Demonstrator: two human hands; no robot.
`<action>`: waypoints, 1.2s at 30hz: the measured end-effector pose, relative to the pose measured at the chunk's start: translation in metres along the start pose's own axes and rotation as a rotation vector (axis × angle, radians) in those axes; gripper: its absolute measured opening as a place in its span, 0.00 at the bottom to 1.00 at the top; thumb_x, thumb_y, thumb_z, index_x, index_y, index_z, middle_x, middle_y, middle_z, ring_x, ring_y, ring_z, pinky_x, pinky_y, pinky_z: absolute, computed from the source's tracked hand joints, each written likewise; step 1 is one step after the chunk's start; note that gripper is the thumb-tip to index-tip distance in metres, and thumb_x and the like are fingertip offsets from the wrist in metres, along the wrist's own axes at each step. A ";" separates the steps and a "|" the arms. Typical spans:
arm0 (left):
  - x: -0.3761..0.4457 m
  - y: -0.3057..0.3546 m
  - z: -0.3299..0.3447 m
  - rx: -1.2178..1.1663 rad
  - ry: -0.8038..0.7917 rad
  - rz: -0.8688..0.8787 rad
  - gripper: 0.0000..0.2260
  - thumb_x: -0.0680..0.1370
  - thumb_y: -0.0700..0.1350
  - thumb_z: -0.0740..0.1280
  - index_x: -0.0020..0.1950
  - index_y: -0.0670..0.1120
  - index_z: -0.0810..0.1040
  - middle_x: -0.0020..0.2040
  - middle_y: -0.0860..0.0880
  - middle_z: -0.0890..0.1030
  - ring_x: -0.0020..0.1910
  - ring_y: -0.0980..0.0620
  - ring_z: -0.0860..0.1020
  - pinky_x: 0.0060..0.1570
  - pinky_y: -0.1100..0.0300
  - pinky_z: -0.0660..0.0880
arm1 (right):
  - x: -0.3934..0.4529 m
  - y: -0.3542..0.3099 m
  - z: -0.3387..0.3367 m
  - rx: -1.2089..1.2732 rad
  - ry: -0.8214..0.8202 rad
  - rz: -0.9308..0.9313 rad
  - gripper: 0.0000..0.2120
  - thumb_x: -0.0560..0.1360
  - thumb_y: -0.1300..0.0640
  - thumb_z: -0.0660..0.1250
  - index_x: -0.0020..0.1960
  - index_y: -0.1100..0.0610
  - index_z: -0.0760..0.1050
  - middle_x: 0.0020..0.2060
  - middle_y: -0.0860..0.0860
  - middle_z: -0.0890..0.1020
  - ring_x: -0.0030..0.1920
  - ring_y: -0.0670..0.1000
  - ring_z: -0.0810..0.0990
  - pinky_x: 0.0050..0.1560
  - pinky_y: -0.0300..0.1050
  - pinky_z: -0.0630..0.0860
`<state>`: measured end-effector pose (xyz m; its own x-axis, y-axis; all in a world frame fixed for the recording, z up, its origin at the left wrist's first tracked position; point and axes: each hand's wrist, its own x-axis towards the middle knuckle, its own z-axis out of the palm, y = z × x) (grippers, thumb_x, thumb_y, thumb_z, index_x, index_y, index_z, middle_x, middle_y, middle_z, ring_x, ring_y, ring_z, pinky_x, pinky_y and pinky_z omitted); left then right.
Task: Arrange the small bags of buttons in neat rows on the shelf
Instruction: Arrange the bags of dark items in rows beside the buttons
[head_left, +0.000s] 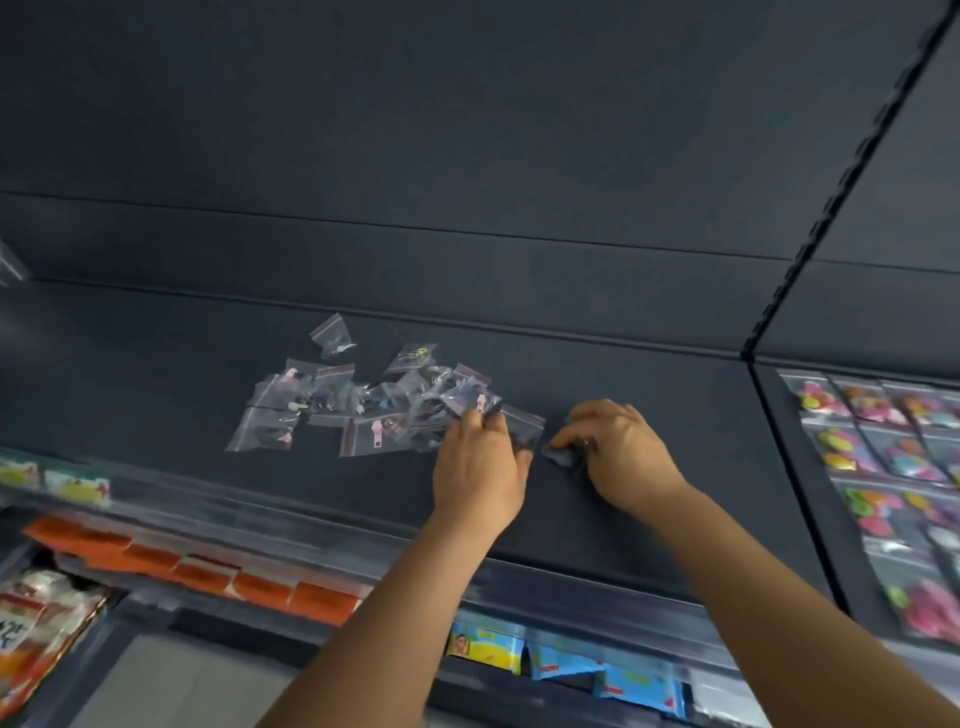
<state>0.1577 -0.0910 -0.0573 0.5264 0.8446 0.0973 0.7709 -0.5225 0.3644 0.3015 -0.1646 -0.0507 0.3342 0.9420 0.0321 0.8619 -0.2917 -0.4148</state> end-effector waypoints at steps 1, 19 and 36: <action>0.000 -0.001 0.001 -0.023 -0.004 0.004 0.23 0.78 0.54 0.63 0.69 0.43 0.68 0.64 0.45 0.70 0.64 0.45 0.67 0.60 0.54 0.68 | -0.002 0.000 -0.001 0.002 -0.014 -0.007 0.21 0.73 0.69 0.58 0.54 0.49 0.81 0.65 0.49 0.72 0.64 0.53 0.69 0.63 0.41 0.66; 0.010 0.007 0.007 -0.433 -0.044 -0.002 0.09 0.74 0.42 0.68 0.51 0.49 0.72 0.48 0.53 0.78 0.45 0.53 0.77 0.40 0.62 0.71 | -0.019 -0.014 0.006 0.362 0.240 0.425 0.11 0.73 0.61 0.65 0.37 0.49 0.68 0.34 0.47 0.77 0.40 0.50 0.76 0.31 0.38 0.68; -0.050 0.196 0.023 -1.036 -0.380 0.165 0.04 0.76 0.43 0.66 0.44 0.45 0.79 0.34 0.52 0.79 0.33 0.53 0.74 0.39 0.56 0.74 | -0.149 0.093 -0.102 0.952 0.681 0.479 0.12 0.73 0.64 0.68 0.49 0.50 0.71 0.43 0.50 0.81 0.37 0.48 0.82 0.35 0.41 0.79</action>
<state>0.2909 -0.2385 -0.0120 0.8070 0.5905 -0.0095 0.1033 -0.1253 0.9867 0.3711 -0.3494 -0.0009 0.9083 0.4162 0.0411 0.0804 -0.0772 -0.9938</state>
